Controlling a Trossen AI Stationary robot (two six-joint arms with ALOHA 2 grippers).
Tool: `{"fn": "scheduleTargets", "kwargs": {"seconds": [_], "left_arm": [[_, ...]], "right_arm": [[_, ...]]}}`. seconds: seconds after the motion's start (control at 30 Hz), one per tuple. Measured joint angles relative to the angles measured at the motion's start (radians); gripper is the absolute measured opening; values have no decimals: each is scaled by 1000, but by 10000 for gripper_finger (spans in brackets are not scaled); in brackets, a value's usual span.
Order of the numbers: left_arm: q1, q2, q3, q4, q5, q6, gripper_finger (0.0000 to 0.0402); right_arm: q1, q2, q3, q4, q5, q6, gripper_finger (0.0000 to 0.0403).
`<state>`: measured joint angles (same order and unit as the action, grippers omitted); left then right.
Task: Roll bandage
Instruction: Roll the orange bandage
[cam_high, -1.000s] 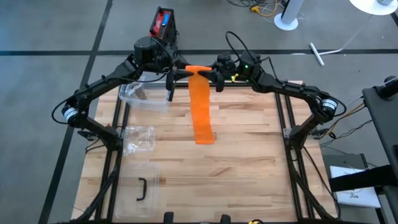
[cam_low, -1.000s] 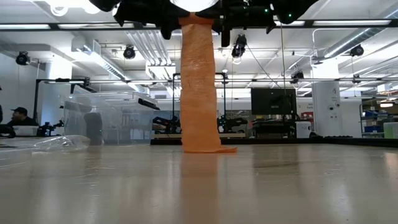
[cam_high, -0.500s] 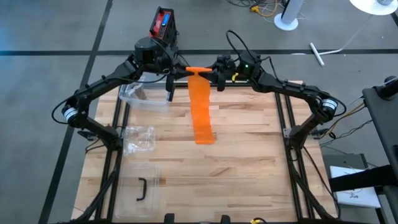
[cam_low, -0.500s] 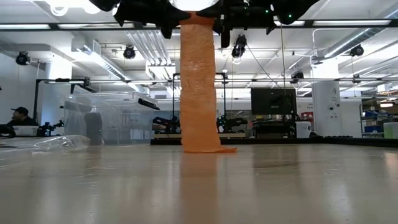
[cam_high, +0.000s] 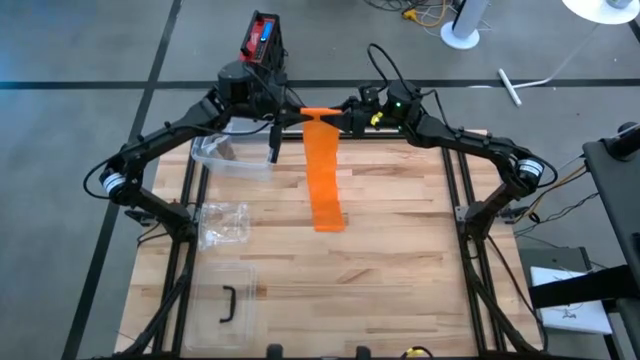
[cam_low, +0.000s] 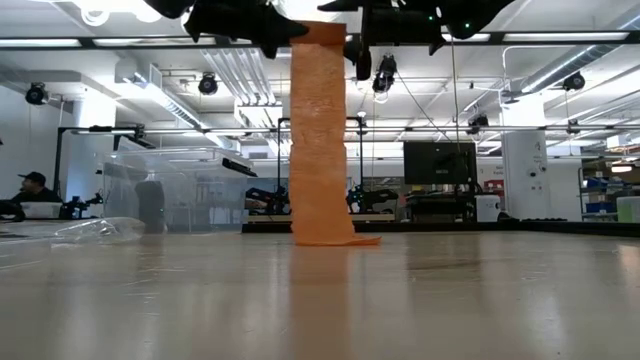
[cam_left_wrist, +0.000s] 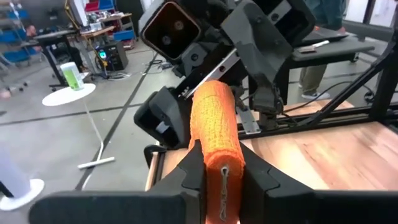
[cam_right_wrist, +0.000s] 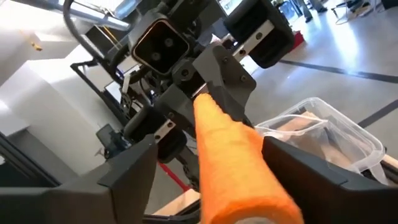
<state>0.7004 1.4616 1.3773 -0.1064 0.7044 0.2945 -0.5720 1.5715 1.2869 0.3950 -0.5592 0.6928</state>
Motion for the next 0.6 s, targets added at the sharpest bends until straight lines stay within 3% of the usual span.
{"fn": "scheduleTargets", "kwargs": {"seconds": [0.2, 0.43, 0.6], "left_arm": [[-16, 0, 0, 9, 12, 2, 46], [-25, 0, -1, 74, 12, -174, 47], [-25, 0, -2, 75, -12, -190, 47]], "right_arm": [[-16, 0, 0, -2, -1, 4, 293], [-20, -2, 0, 3, -39, -60, 277], [-20, -2, 0, 8, -72, -56, 269]]}}
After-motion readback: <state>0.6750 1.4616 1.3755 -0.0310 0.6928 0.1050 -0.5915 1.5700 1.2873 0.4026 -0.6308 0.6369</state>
